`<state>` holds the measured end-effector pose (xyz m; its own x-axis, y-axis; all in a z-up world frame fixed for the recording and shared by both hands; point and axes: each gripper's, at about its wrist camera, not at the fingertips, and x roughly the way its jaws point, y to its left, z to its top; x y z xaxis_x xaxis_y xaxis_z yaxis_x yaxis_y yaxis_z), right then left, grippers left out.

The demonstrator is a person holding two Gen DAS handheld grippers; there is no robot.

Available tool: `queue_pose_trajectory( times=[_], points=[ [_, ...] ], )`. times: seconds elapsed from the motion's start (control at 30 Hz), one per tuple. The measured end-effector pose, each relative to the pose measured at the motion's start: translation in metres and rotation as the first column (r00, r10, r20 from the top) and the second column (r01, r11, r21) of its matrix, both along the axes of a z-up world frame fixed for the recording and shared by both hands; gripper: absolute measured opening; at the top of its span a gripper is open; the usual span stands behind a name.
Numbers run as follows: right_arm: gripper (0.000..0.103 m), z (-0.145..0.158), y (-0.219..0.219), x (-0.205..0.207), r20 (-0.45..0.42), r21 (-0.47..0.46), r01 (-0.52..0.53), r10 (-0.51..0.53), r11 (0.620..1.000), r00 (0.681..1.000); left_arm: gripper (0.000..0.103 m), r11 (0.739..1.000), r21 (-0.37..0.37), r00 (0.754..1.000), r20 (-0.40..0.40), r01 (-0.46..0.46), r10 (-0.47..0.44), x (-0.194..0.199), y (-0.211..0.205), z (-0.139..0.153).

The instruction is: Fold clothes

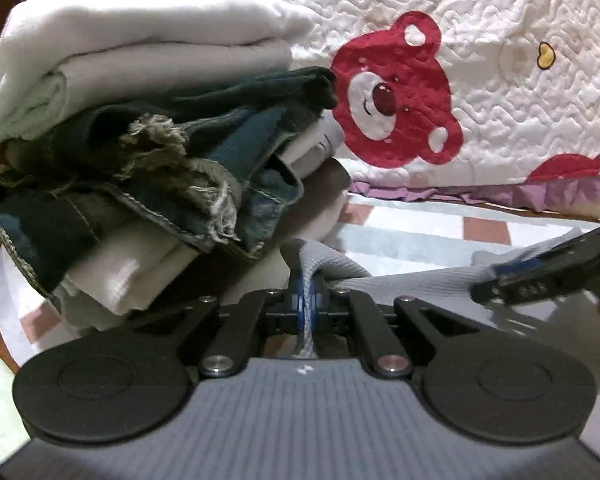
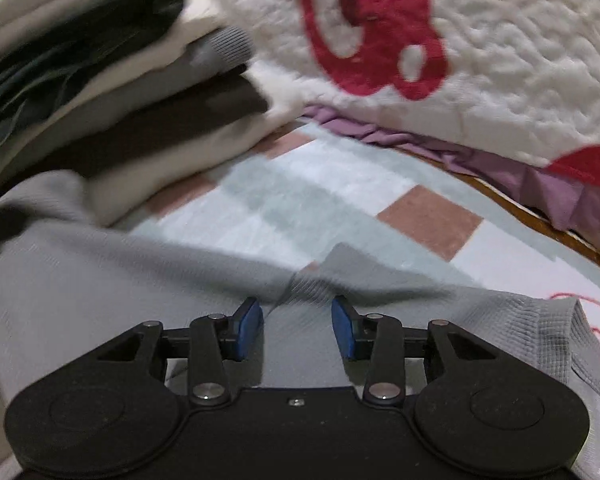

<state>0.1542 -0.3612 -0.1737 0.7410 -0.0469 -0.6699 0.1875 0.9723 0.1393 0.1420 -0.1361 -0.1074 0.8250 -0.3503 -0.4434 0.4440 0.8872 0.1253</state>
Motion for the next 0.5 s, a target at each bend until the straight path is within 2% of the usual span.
queue_pose_trajectory(
  times=[0.1, 0.17, 0.2, 0.27, 0.37, 0.43, 0.5],
  points=[
    [0.040, -0.001, -0.007, -0.002, 0.020, 0.022, 0.028, -0.029, 0.999, 0.999, 0.003, 1.000, 0.027, 1.000, 0.002, 0.009, -0.009, 0.000, -0.007, -0.006],
    [0.040, 0.005, -0.015, -0.014, 0.031, 0.063, 0.103, -0.105, 0.993, 0.994, 0.003, 1.000, -0.015, 0.999, -0.032, 0.009, -0.010, 0.001, -0.005, -0.005],
    [0.045, 0.010, -0.024, -0.026, 0.051, 0.127, 0.153, -0.161, 0.980, 0.986, 0.003, 0.999, -0.042, 0.999, -0.048, 0.011, -0.013, 0.001, -0.003, -0.003],
    [0.047, 0.019, -0.041, -0.052, 0.077, 0.263, 0.241, -0.269, 0.934, 0.960, 0.003, 0.996, -0.078, 0.997, -0.057, 0.042, -0.047, -0.005, -0.005, 0.004],
    [0.048, 0.026, -0.067, -0.101, 0.064, 0.485, 0.303, -0.379, 0.820, 0.923, 0.003, 0.981, -0.134, 0.989, -0.030, 0.140, -0.145, -0.026, -0.014, 0.023],
    [0.049, 0.030, -0.071, -0.134, 0.062, 0.547, 0.300, -0.395, 0.781, 0.917, 0.003, 0.959, -0.162, 0.972, 0.004, 0.234, -0.236, -0.048, -0.027, 0.038],
    [0.050, 0.031, -0.072, -0.162, 0.056, 0.572, 0.301, -0.403, 0.762, 0.913, 0.003, 0.923, -0.172, 0.938, 0.008, 0.343, -0.347, -0.071, -0.044, 0.046]
  ],
)
